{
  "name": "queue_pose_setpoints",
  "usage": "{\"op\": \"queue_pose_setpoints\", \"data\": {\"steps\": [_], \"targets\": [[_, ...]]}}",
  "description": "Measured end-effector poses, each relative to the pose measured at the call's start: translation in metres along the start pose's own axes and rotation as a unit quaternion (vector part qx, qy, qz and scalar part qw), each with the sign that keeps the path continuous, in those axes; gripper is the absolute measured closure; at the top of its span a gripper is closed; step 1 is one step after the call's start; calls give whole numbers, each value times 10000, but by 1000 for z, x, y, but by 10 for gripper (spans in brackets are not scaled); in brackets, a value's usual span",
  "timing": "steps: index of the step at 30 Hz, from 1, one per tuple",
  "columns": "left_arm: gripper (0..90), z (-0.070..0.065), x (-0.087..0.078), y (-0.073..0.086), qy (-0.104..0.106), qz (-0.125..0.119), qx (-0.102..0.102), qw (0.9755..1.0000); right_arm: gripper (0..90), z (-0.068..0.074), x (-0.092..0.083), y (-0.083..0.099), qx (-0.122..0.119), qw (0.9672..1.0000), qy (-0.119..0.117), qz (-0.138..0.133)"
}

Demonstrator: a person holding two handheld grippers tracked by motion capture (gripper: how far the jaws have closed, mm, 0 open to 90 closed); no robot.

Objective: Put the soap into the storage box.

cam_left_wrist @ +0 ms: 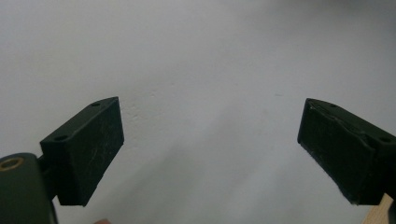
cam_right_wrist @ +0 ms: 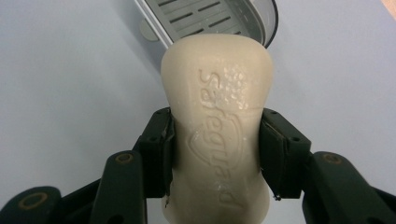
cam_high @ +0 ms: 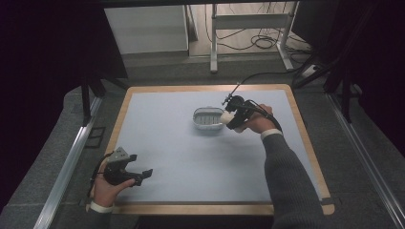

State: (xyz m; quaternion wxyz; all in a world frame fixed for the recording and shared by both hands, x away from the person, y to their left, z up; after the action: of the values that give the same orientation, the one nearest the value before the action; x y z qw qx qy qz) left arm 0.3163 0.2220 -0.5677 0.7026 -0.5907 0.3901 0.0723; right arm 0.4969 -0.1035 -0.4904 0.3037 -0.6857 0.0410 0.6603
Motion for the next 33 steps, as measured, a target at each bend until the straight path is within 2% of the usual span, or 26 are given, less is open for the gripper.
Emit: {"op": "queue_pose_setpoints", "data": {"steps": [11,14,19,33], "targets": [[76,0,0,0,16,4,0,10000,498,-5,7,-14,-124,9999,-1,35],[76,-1,1,0,24,6,6,10000,498,-5,9,-18,-45,10000,-37,16],[76,-1,0,0,16,0,12,10000,498,-6,14,-27,-128,9999,-77,-45],[76,-1,1,0,32,10,54,10000,498,-8,25,-47,-377,9992,-136,0]]}}
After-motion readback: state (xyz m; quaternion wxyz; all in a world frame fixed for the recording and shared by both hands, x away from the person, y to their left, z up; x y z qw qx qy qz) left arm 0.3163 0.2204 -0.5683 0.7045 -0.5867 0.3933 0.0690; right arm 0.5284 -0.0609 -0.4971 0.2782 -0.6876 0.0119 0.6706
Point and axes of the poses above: each handheld gripper's, and its own axes: x roughly forward along the jaws, y roughly out of its underside, z roughly to its left, the point moved 8 cm from there along x, roughly forward along the jaws, and after that the axes turned 13 degrees about -y, right-handed, at the moved point
